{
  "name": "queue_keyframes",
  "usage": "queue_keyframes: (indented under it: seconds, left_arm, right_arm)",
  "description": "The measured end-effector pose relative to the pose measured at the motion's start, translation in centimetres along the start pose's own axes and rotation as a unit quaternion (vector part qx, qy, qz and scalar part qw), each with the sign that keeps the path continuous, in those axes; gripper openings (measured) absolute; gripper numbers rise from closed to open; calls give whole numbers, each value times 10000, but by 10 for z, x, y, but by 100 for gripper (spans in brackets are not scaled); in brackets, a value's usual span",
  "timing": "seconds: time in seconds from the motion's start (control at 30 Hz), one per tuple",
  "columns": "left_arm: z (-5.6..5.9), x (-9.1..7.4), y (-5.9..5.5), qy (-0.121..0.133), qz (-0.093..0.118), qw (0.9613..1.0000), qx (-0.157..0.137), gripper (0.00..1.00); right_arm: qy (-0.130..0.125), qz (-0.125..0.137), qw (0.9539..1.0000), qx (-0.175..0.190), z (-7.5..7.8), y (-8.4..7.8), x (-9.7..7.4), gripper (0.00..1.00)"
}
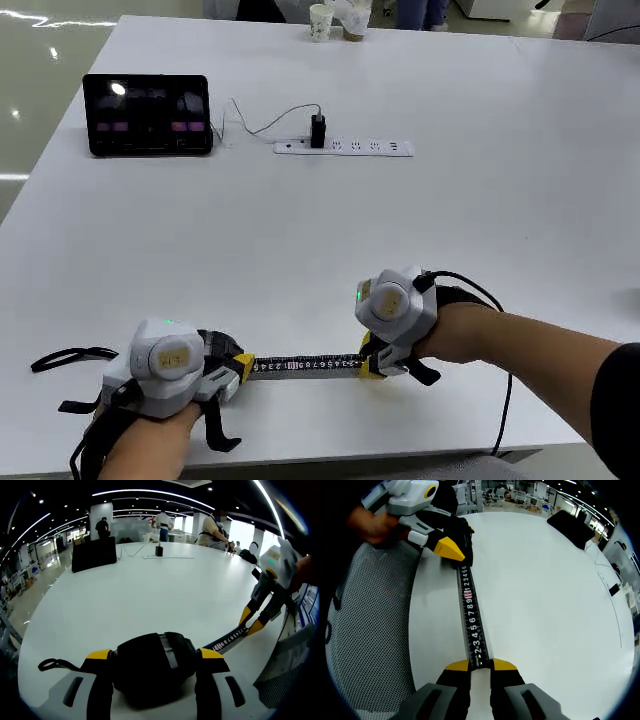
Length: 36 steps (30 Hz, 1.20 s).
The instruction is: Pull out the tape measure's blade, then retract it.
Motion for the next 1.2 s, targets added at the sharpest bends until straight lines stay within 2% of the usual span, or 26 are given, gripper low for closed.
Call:
queue_keyframes:
  seconds: [0.8, 1.2]
  left_arm:
    - [1, 1, 0, 1, -3, 10000, -41, 62]
    - [1, 1, 0, 1, -11, 10000, -58, 62]
  right_arm:
    - [-53, 9, 9999, 118, 0, 6, 5, 11]
    - [-47, -11, 10000, 46, 0, 12, 7, 11]
Point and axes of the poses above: the centre of the closed fingertips' face, and the gripper's own axes: x roughly forward along the fingers, z roughly to its right, y roughly out of its top, the point moved 9 cm from there along -x, roughly backward along the fingers, and after that the axes turned 5 degrees about z, right-handed, at the moved point
